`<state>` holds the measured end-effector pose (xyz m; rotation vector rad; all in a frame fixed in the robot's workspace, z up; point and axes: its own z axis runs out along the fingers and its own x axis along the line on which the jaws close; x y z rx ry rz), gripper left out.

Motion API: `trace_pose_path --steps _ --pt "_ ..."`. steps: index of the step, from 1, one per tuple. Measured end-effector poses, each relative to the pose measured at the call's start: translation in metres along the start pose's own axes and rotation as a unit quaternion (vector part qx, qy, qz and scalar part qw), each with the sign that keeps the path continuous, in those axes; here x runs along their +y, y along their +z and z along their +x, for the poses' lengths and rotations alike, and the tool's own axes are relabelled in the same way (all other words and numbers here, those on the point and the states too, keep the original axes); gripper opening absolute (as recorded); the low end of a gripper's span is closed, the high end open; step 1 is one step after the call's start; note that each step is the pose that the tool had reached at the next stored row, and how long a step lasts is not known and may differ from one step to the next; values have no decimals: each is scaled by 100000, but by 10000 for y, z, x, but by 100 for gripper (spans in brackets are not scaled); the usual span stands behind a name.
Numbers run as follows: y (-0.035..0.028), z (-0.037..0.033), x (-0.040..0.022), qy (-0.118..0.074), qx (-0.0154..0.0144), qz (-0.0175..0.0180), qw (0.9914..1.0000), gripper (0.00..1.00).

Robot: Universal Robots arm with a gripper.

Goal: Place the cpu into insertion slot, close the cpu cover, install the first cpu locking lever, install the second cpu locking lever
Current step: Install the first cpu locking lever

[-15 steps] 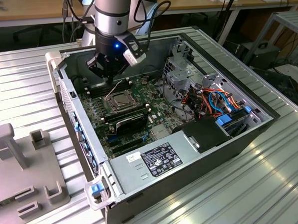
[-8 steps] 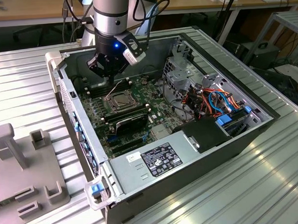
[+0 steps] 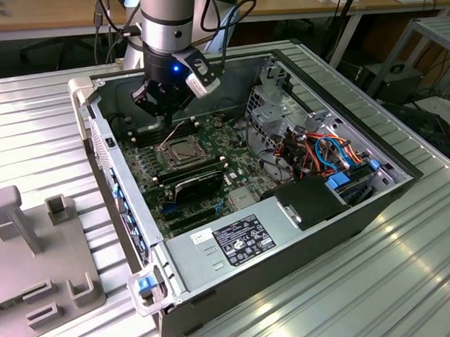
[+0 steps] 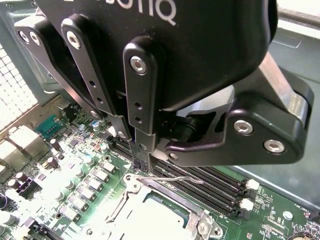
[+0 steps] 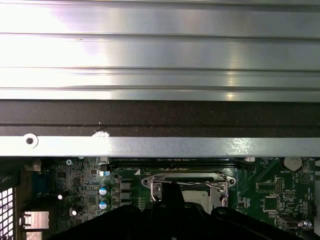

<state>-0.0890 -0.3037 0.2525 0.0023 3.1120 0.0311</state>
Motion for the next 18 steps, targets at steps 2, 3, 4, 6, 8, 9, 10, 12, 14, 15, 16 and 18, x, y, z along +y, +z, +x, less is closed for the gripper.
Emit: trace_pose_path --steps 2,3,4,6,8,9,10,12,14,15,16,18 --pt "0 -2 0 -5 4 0 100000 11" --pt "2 -9 0 -8 -2 -9 100000 11" --pt "4 -24 0 -4 1 -3 100000 11" --pt "9 -51 0 -1 0 -3 100000 11" --pt "16 -70 0 0 -2 -5 100000 11" --pt "22 -83 0 0 -1 -4 100000 11" --pt "27 -92 0 4 7 6 100000 11" --pt "36 -107 -1 1 5 7 100000 11" --pt "47 -128 -1 3 2 2 100000 11" --pt "51 -136 -1 -3 0 -2 100000 11" --pt "54 -142 -1 -2 1 3 100000 11" --pt "54 -143 -1 4 7 14 100000 11"
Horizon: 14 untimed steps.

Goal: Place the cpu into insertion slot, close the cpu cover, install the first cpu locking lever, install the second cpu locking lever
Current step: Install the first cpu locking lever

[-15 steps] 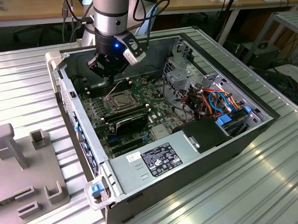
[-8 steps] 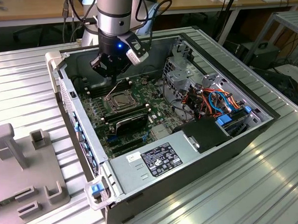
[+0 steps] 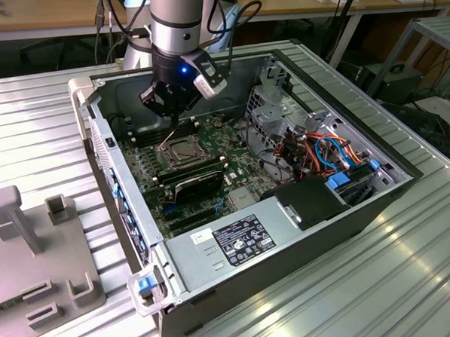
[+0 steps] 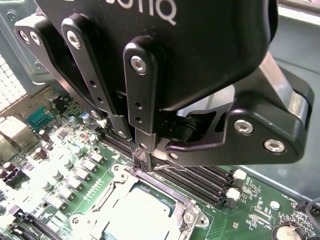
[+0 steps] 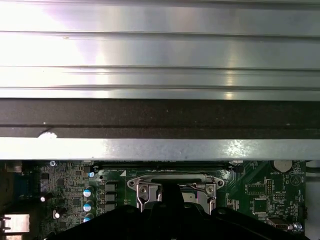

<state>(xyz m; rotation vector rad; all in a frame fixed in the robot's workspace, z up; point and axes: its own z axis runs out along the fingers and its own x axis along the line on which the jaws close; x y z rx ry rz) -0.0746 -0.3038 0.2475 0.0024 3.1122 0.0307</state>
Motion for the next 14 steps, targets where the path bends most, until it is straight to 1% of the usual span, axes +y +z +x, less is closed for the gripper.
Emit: trace_pose_path --steps 3,14 --pt "11 0 0 -4 -10 -11 100000 11" --pt "18 0 0 -4 -10 -12 100000 11"
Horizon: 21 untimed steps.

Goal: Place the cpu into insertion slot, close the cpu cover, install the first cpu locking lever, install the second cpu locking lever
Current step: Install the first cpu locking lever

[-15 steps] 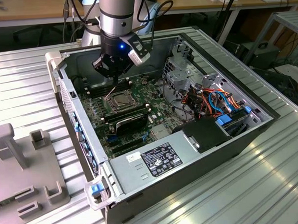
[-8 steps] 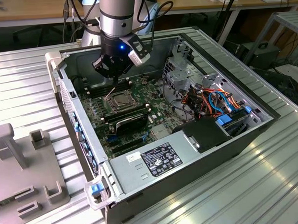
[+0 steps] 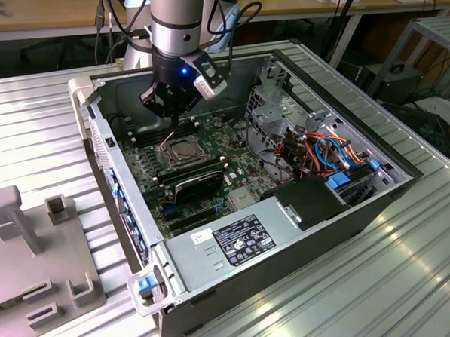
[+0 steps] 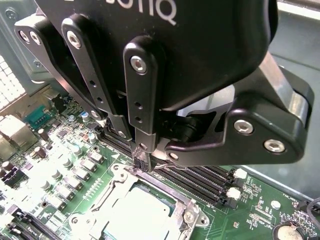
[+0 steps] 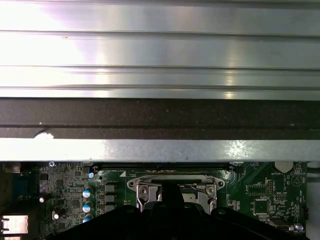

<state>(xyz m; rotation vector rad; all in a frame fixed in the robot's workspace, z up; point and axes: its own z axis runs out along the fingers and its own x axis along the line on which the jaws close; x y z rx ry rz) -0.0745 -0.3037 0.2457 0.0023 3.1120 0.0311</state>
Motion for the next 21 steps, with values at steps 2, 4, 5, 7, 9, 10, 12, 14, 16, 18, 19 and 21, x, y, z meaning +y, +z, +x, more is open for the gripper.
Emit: trace_pose_path --steps 2,4,5,7,9,10,12,14,16,18,19,21 --pt "3 -15 1 3 26 -19 100000 11" --pt "4 -33 1 1 46 -8 100000 11" --pt "6 -40 2 -2 41 -9 100000 11" --pt "11 -53 5 1 43 -9 100000 11" --pt "25 -64 9 3 44 -39 100000 11" --pt "44 -68 15 6 45 -73 100000 11" --pt "69 -78 16 3 44 -84 100000 11" --pt "103 -99 16 2 48 -80 100000 11" --pt "138 -116 17 3 50 -77 100000 11" --pt "172 -135 20 3 46 -81 100000 11" --pt "188 -144 23 4 49 -78 100000 11" --pt "226 -162 31 3 51 -74 100000 11"
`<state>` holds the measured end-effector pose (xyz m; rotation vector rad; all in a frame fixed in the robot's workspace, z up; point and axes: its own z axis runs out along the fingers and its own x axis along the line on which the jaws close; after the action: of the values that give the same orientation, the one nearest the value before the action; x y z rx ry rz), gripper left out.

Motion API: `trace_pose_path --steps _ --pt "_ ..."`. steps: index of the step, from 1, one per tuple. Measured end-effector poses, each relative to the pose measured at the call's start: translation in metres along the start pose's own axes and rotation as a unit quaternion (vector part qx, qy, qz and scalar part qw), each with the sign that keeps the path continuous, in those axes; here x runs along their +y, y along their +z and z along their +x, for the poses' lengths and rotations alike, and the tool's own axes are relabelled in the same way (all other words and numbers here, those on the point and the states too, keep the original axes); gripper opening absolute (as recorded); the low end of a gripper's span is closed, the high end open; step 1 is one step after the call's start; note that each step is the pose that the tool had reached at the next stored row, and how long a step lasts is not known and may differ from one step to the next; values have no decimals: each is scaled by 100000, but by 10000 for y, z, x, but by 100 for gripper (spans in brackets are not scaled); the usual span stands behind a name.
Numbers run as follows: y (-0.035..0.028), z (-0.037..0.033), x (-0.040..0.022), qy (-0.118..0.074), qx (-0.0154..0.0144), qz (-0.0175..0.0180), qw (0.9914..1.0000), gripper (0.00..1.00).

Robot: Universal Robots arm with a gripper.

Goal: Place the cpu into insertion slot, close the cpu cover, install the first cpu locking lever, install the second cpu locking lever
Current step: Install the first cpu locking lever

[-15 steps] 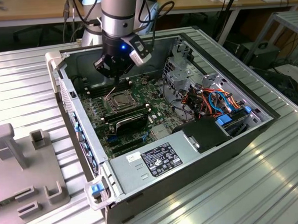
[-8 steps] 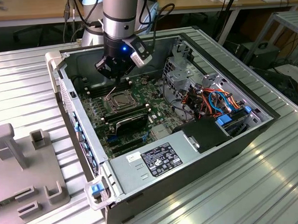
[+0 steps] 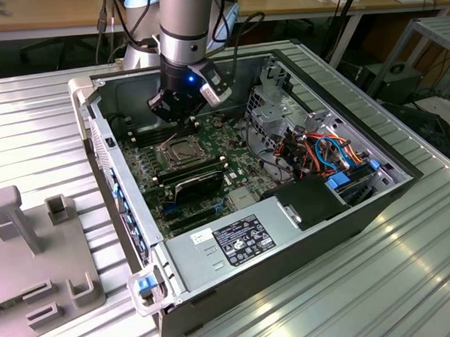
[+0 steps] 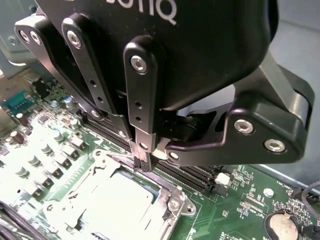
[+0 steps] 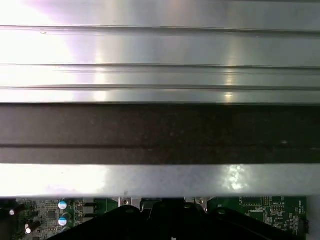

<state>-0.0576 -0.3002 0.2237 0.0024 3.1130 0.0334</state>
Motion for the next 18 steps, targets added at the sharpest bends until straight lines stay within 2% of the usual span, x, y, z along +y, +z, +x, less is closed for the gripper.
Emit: trace_pose_path --steps 7,15,18 --pt "104 -49 25 0 -4 -6 100000 11" --pt "113 -88 31 -29 -9 -13 100000 11" --pt "128 -153 43 -64 -12 -14 100000 11"
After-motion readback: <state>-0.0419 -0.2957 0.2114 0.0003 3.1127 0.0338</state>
